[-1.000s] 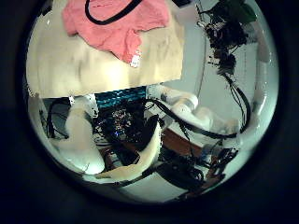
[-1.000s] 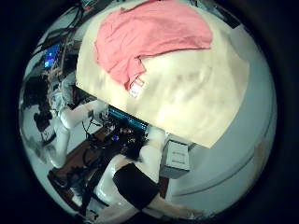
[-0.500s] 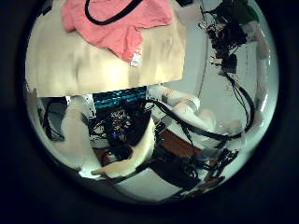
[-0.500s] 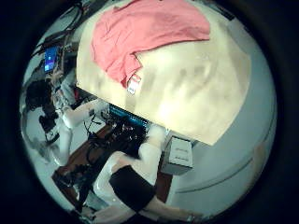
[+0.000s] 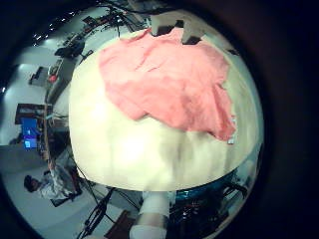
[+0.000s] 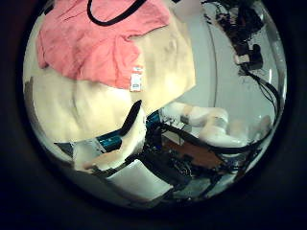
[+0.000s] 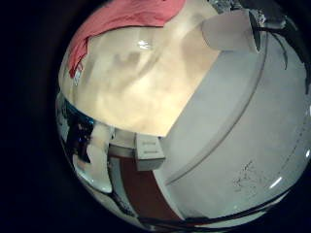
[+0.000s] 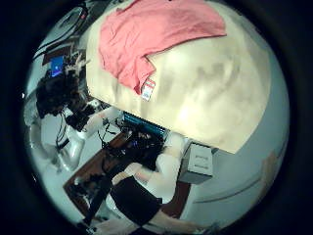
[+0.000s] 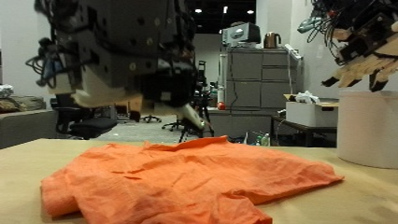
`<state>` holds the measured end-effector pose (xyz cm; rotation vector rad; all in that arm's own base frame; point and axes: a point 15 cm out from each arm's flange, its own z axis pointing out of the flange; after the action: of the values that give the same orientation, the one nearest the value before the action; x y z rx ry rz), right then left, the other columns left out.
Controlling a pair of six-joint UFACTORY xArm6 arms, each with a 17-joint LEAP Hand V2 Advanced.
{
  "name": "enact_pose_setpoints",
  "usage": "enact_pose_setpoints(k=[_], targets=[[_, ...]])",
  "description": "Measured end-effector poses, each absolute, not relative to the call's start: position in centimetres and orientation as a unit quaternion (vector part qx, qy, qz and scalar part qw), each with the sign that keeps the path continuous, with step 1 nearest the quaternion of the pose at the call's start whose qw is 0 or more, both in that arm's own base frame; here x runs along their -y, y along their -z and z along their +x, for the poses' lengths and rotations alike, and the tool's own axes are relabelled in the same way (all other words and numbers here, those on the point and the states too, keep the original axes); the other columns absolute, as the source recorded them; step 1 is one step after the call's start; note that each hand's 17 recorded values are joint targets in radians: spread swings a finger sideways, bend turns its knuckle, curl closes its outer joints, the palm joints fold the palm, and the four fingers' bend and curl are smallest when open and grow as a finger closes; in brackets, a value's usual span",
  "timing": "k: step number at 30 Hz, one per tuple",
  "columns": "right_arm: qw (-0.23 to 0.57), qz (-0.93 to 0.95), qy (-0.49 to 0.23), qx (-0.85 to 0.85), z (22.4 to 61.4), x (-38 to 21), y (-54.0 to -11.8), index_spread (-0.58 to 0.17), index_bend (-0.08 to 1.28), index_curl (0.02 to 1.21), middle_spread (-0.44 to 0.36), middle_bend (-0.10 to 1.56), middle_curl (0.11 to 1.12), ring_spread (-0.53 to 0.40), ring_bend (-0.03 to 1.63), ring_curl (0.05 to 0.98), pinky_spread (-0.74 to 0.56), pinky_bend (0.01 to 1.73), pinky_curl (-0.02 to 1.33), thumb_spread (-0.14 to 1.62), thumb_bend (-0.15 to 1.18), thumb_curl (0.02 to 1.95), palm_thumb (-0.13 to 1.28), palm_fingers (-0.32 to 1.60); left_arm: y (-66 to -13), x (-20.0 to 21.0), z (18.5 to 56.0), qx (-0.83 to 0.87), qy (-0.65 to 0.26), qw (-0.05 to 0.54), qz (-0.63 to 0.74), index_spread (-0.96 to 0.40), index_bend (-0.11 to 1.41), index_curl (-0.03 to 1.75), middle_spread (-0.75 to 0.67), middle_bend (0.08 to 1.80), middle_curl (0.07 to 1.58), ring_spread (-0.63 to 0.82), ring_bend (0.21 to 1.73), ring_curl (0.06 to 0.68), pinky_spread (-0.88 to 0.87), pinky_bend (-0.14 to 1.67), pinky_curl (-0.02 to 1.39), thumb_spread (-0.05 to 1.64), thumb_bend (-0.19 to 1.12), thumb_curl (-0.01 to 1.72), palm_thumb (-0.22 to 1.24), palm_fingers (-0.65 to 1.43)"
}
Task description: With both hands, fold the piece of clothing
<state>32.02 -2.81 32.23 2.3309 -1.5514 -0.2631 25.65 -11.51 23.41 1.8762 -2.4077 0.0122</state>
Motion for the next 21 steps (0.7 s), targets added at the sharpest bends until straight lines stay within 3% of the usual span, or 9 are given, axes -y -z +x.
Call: enact_pose_setpoints(k=[12,21], targets=[[0.175,0.806,0.104,0.556,32.3,2.7,-31.0,-0.319,0.18,0.31,0.126,0.18,0.28,0.219,0.23,0.260,0.33,0.31,0.32,1.24,-0.01,0.20,0.11,0.07,-16.1,16.7,26.0,0.828,0.062,0.060,0.555,0.19,0.18,0.36,0.34,0.18,0.30,0.49,0.42,0.219,0.47,0.20,0.29,1.01,-0.04,0.27,0.20,0.09],[0.169,0.805,0.112,0.558,32.3,2.3,-30.7,-0.319,0.17,0.31,0.125,0.18,0.28,0.220,0.23,0.262,0.33,0.30,0.32,1.24,-0.01,0.20,0.11,0.07,-12.9,16.7,26.6,0.832,0.095,0.035,0.545,0.25,0.19,0.36,0.41,0.18,0.29,0.54,0.43,0.217,0.49,0.19,0.30,0.91,-0.03,0.29,0.15,0.09]])
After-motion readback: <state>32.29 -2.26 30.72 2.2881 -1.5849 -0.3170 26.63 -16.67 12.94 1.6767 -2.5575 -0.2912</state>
